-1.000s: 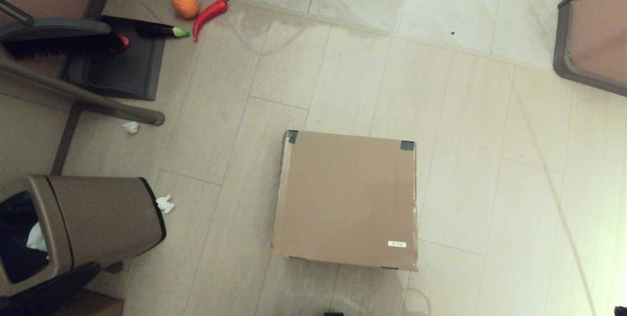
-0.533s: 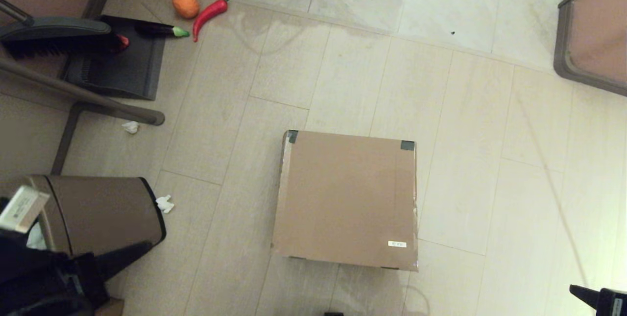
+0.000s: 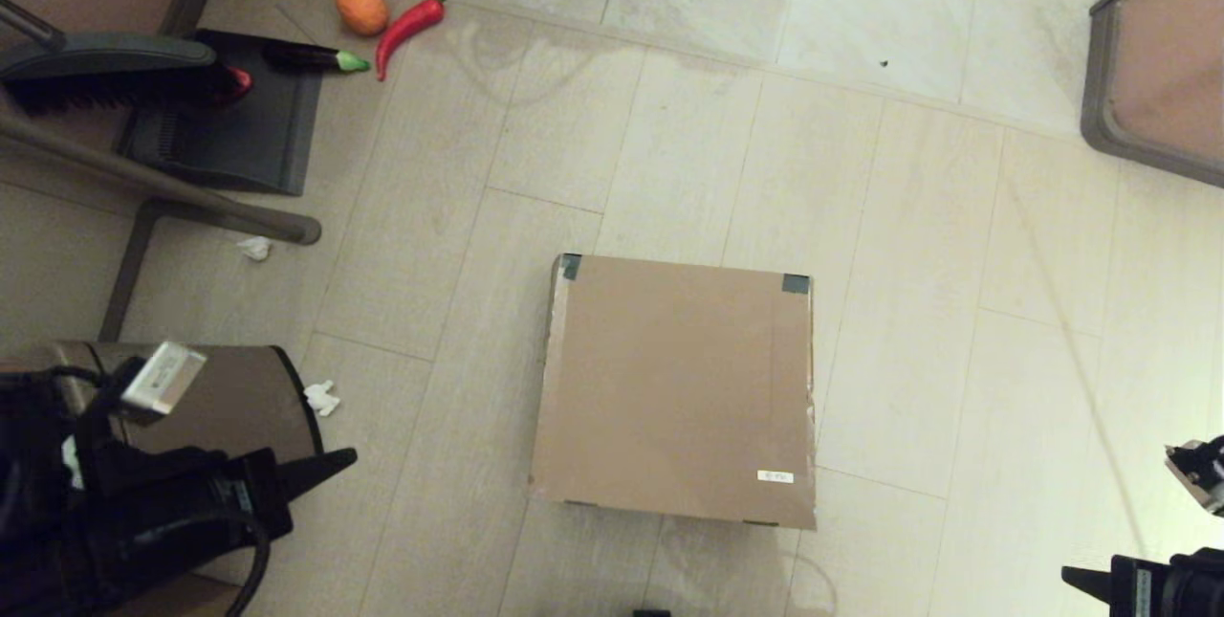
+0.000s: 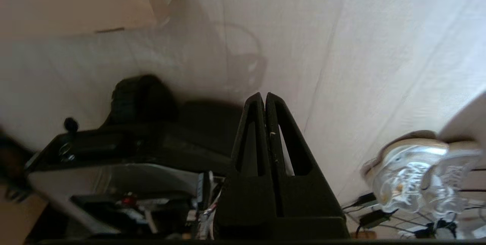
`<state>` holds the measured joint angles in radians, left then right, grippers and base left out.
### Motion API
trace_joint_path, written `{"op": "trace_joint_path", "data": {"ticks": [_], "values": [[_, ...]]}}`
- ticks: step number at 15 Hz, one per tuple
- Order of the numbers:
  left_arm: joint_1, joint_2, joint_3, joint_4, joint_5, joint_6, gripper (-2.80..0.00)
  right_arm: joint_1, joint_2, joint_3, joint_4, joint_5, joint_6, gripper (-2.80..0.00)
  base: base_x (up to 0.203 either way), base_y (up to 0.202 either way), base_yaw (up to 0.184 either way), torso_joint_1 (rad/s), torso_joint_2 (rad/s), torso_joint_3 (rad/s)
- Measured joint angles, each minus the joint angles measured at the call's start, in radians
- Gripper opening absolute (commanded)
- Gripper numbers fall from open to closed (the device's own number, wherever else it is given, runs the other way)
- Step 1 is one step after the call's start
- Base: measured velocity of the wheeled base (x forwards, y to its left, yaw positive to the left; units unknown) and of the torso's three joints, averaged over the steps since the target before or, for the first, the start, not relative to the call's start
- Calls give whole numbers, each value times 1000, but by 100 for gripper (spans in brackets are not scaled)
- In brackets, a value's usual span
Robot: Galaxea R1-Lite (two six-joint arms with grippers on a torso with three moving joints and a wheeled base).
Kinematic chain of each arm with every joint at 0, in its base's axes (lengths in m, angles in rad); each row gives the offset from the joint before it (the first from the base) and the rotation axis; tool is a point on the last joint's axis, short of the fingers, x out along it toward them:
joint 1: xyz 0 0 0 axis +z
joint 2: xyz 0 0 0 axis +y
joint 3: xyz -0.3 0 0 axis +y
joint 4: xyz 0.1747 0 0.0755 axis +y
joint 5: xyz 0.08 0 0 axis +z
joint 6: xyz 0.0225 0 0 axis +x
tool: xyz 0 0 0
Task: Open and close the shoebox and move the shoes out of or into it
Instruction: Open the shoe box
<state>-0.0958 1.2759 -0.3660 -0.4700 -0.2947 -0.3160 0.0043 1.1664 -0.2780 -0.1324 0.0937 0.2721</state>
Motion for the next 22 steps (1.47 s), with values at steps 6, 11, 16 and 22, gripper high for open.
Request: {"op": "trace_joint_path", "data": {"ticks": [6, 11, 16, 22], "values": [[-80, 134, -91, -1, -4, -1, -280, 0, 226, -142, -78, 61, 6, -280, 0, 0, 0, 0, 0, 0], [-150, 261, -118, -48, -29, 0, -280, -1, 431, -161, -270, 64, 19, -280, 0, 0, 0, 0, 0, 0], [-179, 449, -113, -282, -42, 7, -280, -2, 555, -170, -340, 118, 19, -280, 0, 0, 0, 0, 0, 0], [-186, 624, -135, -489, -34, 11, -280, 6, 754, -172, -666, 128, 20, -280, 0, 0, 0, 0, 0, 0]]}}
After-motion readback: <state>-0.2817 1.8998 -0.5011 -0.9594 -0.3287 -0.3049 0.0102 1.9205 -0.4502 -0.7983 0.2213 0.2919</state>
